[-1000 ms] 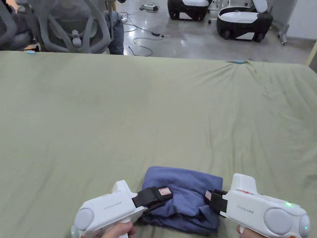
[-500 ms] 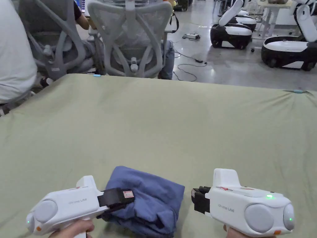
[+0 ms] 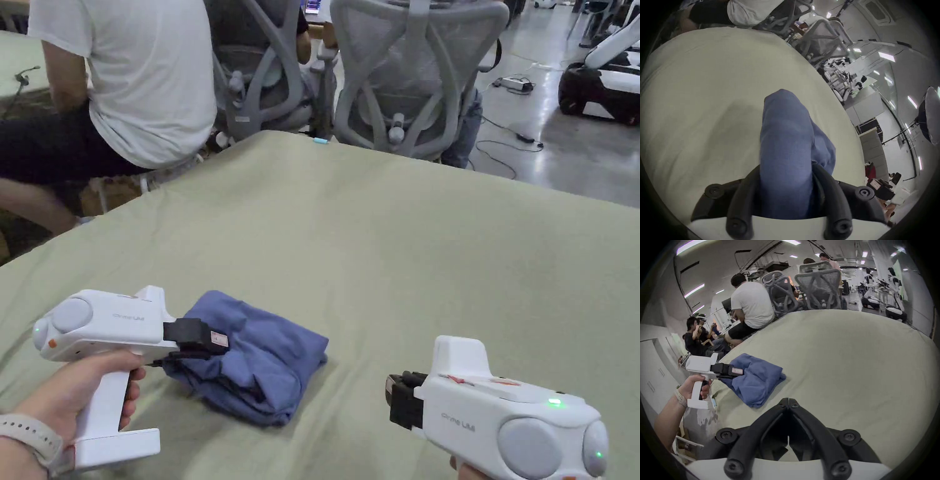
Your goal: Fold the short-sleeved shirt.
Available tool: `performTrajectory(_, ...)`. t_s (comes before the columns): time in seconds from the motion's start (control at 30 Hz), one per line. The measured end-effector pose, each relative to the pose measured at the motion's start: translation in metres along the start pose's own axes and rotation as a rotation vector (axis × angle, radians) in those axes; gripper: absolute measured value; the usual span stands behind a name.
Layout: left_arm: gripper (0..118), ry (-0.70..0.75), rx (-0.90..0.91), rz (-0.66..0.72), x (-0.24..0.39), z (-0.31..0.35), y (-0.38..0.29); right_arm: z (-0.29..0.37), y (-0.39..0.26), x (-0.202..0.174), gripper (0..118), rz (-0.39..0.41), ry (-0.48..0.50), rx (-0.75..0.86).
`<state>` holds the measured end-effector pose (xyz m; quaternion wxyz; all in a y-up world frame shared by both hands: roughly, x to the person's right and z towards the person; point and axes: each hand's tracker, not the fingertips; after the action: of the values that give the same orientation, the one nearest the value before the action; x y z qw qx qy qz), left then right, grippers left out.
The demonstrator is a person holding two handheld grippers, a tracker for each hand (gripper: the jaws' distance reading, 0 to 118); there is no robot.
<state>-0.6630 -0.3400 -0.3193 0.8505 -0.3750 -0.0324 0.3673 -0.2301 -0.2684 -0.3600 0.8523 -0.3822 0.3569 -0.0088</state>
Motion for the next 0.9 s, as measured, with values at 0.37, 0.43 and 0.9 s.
performTrajectory(0.37,53,0.385,0.238,-0.205,0.065,0.078,-0.02,0.037,-0.01,0.015,0,-0.019,-0.028,0.02)
performTrajectory(0.43,0,0.436,0.251,-0.312,0.106,0.067,-0.041,0.061,-0.013,0.026,0,-0.002,-0.074,0.053)
performTrajectory(0.9,0,0.128,0.515,-0.805,0.448,-0.024,-0.221,0.291,-0.057,0.183,0,0.038,-0.632,0.348)
